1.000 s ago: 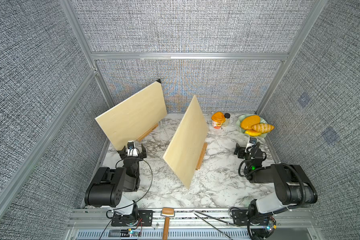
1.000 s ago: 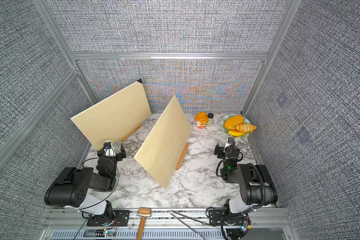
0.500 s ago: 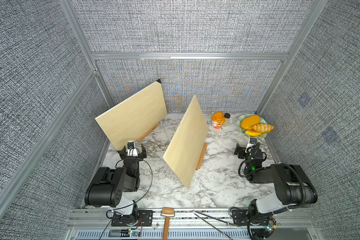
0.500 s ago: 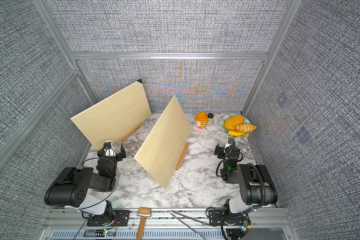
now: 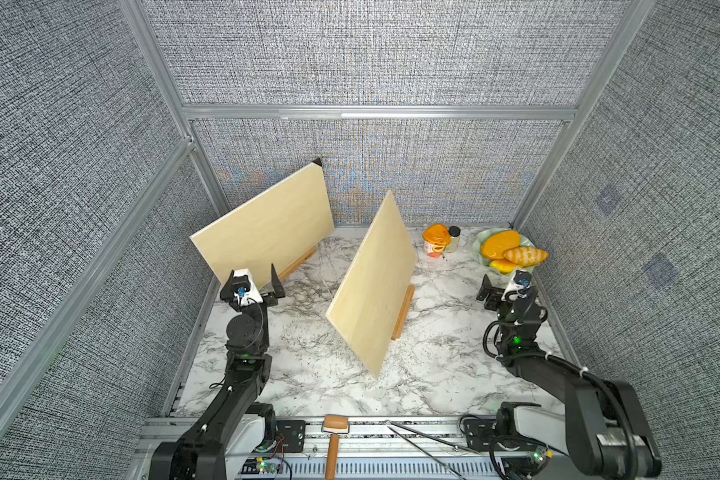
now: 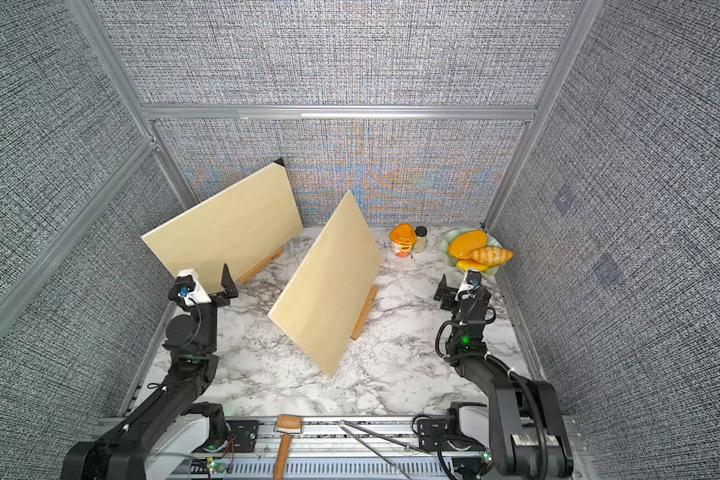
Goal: Disassemble the easel
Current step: Pick up the drawing board from the easel.
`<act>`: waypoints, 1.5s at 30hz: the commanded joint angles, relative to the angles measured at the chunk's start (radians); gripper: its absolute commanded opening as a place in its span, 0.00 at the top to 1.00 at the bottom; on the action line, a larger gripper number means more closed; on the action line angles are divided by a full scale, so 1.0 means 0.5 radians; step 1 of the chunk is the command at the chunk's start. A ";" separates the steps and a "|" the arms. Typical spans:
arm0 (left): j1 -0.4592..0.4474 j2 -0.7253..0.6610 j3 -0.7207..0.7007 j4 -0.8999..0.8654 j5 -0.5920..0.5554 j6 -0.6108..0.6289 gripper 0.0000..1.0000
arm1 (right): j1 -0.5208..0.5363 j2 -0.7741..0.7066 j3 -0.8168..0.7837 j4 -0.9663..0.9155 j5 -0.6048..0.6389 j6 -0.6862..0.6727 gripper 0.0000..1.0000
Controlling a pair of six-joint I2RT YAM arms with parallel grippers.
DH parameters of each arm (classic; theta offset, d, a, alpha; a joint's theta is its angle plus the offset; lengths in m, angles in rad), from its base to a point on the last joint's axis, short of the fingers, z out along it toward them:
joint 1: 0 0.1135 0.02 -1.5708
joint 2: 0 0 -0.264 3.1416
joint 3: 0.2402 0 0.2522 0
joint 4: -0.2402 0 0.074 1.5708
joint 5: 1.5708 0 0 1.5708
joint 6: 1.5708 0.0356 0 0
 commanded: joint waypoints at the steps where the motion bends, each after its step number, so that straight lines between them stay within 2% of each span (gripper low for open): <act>1: -0.001 -0.098 0.289 -0.879 0.221 -0.075 0.01 | 0.024 -0.154 0.193 -0.718 -0.059 0.129 0.01; 5: 0.000 -0.083 0.717 -1.441 0.593 -0.149 0.01 | 0.066 -0.161 0.579 -1.426 -0.052 0.312 0.01; 7: -0.003 0.013 0.954 -1.703 0.876 -0.184 0.02 | 0.125 -0.100 0.720 -1.645 -0.086 0.425 0.01; 10: -0.003 0.164 1.261 -1.963 1.271 -0.264 0.10 | 0.294 0.008 0.821 -1.739 -0.168 0.502 0.01; 13: -0.006 0.245 1.478 -2.070 1.563 -0.403 0.15 | 0.510 0.117 0.880 -1.745 -0.197 0.554 0.01; 16: -0.033 0.333 1.686 -2.153 1.745 -0.569 0.22 | 0.680 0.268 0.942 -1.707 -0.267 0.622 0.01; 18: -0.087 0.417 1.816 -2.254 1.809 -0.637 0.26 | 0.718 0.368 0.985 -1.722 -0.312 0.718 0.01; 21: -0.203 0.551 1.993 -2.430 1.771 -0.647 0.32 | 0.726 0.520 1.009 -1.705 -0.395 0.853 0.01; 25: -0.372 0.723 2.172 -2.567 1.649 -0.609 0.32 | 0.738 0.632 0.938 -1.624 -0.501 0.976 0.01; 30: -0.561 0.967 2.456 -2.741 1.498 -0.573 0.34 | 0.736 0.712 0.847 -1.642 -0.503 1.071 0.01; 35: -0.694 1.112 2.645 -2.910 1.238 -0.506 0.35 | 0.733 0.813 0.802 -1.631 -0.559 1.123 0.02; 38: -0.750 1.202 2.729 -3.040 1.137 -0.494 0.42 | 0.737 0.841 0.746 -1.540 -0.576 1.186 0.02; 45: -0.855 1.293 2.743 -3.115 1.051 -0.502 0.46 | 0.746 0.901 0.699 -1.386 -0.640 1.201 0.20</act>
